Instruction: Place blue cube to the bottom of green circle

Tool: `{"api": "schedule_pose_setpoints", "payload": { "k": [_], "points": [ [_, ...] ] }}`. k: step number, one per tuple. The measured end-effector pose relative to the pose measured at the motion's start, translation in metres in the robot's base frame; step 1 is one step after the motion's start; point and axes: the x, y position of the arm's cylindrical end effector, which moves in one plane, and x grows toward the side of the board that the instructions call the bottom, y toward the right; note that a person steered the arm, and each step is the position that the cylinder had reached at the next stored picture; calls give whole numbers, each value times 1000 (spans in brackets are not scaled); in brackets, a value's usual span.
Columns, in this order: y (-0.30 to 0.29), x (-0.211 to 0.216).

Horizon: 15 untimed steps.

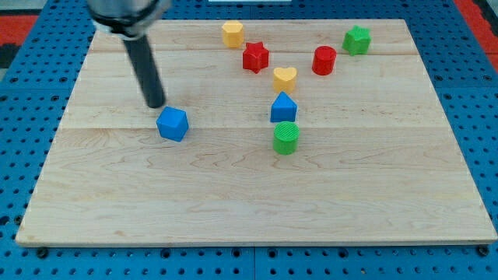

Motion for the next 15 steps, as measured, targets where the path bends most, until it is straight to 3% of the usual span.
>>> {"api": "schedule_pose_setpoints", "payload": {
  "k": [1, 3, 4, 6, 7, 10, 13, 15],
  "points": [
    [27, 49],
    [-35, 42],
    [-14, 78],
    [90, 130],
    [105, 130],
    [75, 78],
    [141, 119],
    [133, 120]
  ]
}}
